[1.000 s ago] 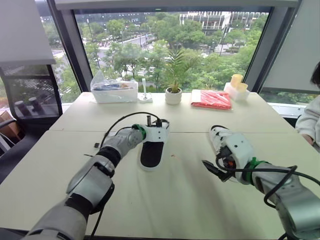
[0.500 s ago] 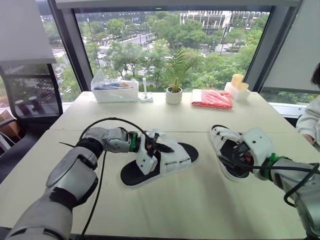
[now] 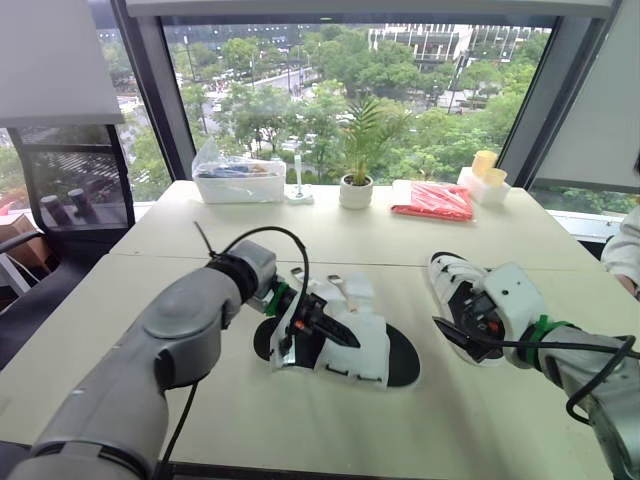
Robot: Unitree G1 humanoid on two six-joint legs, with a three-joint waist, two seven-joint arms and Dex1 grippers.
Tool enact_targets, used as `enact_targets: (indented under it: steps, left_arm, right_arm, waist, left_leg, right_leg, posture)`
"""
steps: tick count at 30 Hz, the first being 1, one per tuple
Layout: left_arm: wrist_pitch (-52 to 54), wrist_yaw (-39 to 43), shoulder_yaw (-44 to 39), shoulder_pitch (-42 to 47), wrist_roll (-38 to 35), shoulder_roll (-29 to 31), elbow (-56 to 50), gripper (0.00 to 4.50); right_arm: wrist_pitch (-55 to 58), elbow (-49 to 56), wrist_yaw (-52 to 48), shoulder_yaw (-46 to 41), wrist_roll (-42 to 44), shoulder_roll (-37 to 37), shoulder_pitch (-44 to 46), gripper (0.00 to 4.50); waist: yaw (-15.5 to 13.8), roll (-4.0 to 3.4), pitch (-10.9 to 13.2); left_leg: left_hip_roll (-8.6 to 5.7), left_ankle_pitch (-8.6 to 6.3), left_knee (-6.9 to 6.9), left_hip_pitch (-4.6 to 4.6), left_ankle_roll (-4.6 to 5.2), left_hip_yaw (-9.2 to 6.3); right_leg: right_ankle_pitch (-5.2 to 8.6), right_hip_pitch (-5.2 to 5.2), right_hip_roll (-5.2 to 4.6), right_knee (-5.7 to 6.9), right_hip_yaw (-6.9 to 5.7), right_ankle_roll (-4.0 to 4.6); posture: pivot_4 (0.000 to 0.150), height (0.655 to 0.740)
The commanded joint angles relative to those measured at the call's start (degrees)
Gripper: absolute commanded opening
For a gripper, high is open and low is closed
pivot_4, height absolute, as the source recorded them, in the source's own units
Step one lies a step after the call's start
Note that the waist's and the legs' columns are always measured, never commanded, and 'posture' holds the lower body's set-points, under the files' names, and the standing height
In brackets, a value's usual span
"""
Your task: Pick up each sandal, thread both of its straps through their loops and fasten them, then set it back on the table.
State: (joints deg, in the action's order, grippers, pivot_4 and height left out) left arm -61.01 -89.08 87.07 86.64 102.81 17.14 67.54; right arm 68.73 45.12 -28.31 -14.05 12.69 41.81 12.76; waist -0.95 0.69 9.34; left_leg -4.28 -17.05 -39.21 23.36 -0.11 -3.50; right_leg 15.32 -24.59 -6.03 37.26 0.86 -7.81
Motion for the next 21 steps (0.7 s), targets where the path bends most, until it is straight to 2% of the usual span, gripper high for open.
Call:
enact_targets:
  steps: [1, 2, 5, 7, 12, 16, 21]
  left_arm:
    - [1.4, -3.4, 2.4, 2.1, -0.7, -0.5, 1.3, 0.03]
    - [1.2, -3.4, 2.9, 2.1, -0.9, -0.8, 1.7, 0.03]
    - [-1.5, -2.8, 4.3, 1.7, -0.9, -2.7, 5.6, 0.98]
    - [-2.9, -2.3, 5.1, 1.5, -1.1, -3.5, 7.3, 1.93]
    - [-10.3, 10.8, 0.1, -0.1, -7.9, -2.7, 10.8, 4.36]
    - [-14.4, 20.7, -4.6, -0.4, -13.7, 0.4, 11.2, 4.44]
    - [-20.0, 38.7, -13.4, -2.2, -23.7, 6.7, 13.3, 4.44]
  right_arm:
    - [0.2, 2.6, 0.8, -0.6, 0.6, 0.6, 0.0, 4.50]
    - [0.3, 2.7, 1.0, -0.5, 0.6, 0.7, -0.1, 4.50]
    - [0.9, 3.2, 1.4, -0.3, 0.7, 0.7, -0.2, 4.50]
    - [1.1, 3.3, 1.5, -0.3, 0.8, 0.6, -0.1, 4.50]
    - [1.1, 3.2, 2.2, 0.7, 0.8, 0.2, 0.3, 4.50]
    - [1.1, 3.0, 2.6, 1.4, 1.2, -0.1, 0.8, 4.50]
    - [0.3, 2.2, 2.7, 2.8, 1.9, -0.3, 1.1, 4.50]
  waist:
    - [0.1, 0.00, 0.0]
    - [0.1, 0.00, 0.0]
    - [0.1, 0.00, 0.0]
    - [0.1, 0.01, 0.0]
    - [0.1, 0.01, 0.0]
    - [0.1, 0.04, 0.0]
    - [0.3, 0.03, 0.0]
  left_leg:
    - [0.00, 0.00, 0.00, -0.01, 0.00, 0.01]
    - [0.00, 0.00, 0.00, -0.02, -0.01, 0.01]
    - [0.01, 0.01, -0.01, -0.02, -0.02, 0.01]
    - [0.00, 0.01, -0.01, -0.02, -0.02, 0.03]
    - [0.00, 0.01, -0.01, -0.02, -0.02, 0.03]
    - [0.01, 0.01, -0.04, -0.02, -0.02, 0.03]
    - [0.02, 0.01, -0.03, -0.03, -0.02, 0.04]
  right_leg:
    - [0.00, 0.00, 0.00, 0.00, 0.00, 0.00]
    - [0.00, 0.00, -0.01, 0.00, 0.00, 0.00]
    - [0.00, 0.00, -0.01, 0.01, 0.00, 0.00]
    - [0.00, -0.01, -0.01, 0.00, 0.01, 0.00]
    - [0.00, -0.01, -0.03, 0.00, 0.01, 0.00]
    - [0.00, -0.01, -0.05, 0.00, 0.00, 0.00]
    - [0.00, -0.04, -0.04, 0.02, 0.00, 0.01]
  posture:
    - [0.150, 0.7374]
    - [0.150, 0.7374]
    - [0.150, 0.7374]
    - [0.150, 0.7374]
    - [0.150, 0.7374]
    - [0.150, 0.7374]
    - [0.150, 0.7374]
